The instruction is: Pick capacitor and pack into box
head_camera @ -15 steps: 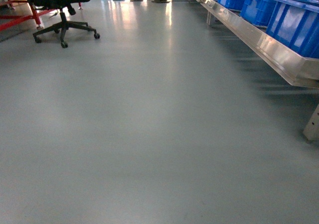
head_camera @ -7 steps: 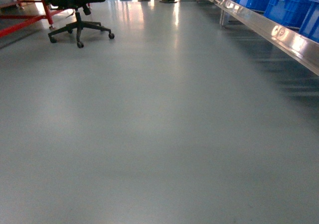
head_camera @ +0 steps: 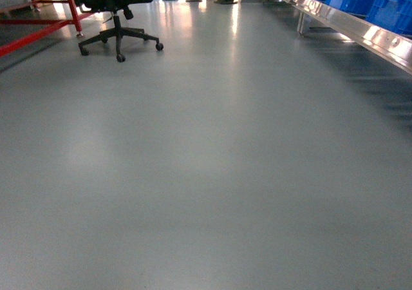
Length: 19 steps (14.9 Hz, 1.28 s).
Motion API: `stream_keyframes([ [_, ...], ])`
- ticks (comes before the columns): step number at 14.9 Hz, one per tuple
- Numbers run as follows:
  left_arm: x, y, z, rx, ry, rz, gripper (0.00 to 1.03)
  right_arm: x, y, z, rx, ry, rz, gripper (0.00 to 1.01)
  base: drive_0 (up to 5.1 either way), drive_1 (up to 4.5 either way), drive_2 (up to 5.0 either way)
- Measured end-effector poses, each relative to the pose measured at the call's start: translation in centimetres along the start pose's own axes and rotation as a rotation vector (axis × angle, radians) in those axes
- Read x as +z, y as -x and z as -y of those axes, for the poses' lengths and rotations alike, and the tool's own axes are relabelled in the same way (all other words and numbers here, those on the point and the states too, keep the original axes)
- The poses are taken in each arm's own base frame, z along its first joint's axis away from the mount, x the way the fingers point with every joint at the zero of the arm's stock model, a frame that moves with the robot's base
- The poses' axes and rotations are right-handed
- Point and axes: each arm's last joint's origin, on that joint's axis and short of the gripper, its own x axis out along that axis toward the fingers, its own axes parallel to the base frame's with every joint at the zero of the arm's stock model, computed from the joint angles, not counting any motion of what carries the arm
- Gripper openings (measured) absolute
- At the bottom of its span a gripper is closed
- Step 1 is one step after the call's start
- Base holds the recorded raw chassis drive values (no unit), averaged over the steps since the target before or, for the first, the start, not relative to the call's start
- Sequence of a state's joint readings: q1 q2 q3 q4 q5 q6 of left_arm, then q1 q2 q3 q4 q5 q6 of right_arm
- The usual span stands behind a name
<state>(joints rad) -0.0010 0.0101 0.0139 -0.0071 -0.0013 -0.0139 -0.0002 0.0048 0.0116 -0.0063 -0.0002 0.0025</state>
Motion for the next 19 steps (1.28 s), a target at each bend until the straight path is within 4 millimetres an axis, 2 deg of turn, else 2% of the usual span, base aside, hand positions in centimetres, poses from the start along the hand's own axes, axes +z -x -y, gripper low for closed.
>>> stream_keyframes([
  [19, 0.01, 0.0, 0.0, -0.001, 0.0, 0.002, 0.43, 0.0, 0.0, 0.0, 0.0, 0.0, 0.0, 0.98, -5.0, 2.42, 2.4],
])
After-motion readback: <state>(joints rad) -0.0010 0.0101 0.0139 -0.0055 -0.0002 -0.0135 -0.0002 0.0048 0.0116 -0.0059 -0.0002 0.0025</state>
